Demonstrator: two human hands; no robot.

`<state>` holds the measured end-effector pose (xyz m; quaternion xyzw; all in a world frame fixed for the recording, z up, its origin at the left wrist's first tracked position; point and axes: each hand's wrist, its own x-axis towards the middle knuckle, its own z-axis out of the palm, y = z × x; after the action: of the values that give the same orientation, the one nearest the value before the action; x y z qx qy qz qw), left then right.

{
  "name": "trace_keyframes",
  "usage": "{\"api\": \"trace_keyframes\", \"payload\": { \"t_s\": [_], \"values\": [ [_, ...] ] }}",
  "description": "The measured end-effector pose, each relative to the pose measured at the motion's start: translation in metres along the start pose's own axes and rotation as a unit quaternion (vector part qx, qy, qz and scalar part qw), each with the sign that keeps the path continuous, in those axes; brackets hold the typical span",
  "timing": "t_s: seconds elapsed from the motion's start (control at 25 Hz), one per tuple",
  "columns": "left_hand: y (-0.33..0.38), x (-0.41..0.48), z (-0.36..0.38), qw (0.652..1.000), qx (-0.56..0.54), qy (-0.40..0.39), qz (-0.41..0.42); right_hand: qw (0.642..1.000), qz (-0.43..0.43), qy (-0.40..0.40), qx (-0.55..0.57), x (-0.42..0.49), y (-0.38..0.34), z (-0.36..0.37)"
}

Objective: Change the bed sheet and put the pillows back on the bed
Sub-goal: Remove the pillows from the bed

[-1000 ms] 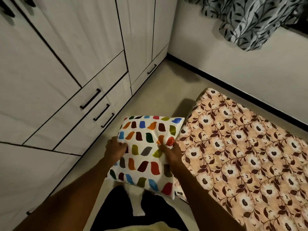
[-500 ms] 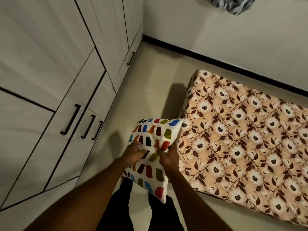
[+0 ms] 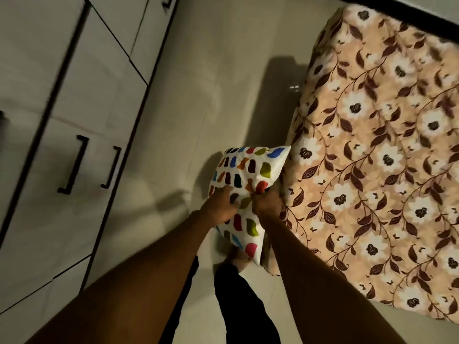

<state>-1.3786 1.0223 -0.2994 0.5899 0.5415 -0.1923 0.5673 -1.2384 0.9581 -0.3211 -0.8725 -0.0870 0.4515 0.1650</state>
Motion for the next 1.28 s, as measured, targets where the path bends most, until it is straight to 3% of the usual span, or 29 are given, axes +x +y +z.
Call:
{"api": "trace_keyframes", "payload": {
  "t_s": [0.36,0.72,0.88,1.0,1.12,1.28],
  "values": [
    [-0.039,0.094,0.028,0.998,0.057,0.027,-0.006,0.997,0.048,-0.006,-0.062,0.096,0.01,0.032],
    [-0.049,0.065,0.025,0.994,0.106,0.029,-0.012,0.993,0.117,-0.018,-0.02,0.079,0.001,0.039],
    [-0.003,0.003,-0.012,0.982,0.183,0.057,0.001,0.988,-0.018,-0.04,-0.147,0.011,-0.019,0.011],
    [0.05,-0.077,-0.04,0.971,0.219,0.094,0.029,0.945,-0.136,-0.056,-0.293,-0.078,-0.051,-0.051],
    [0.099,-0.17,-0.053,0.957,0.254,0.132,0.052,0.914,-0.23,-0.043,-0.333,-0.167,-0.074,-0.128],
    [0.132,-0.257,-0.052,0.947,0.256,0.182,0.061,0.888,-0.289,-0.01,-0.358,-0.25,-0.077,-0.199]
  ]
}}
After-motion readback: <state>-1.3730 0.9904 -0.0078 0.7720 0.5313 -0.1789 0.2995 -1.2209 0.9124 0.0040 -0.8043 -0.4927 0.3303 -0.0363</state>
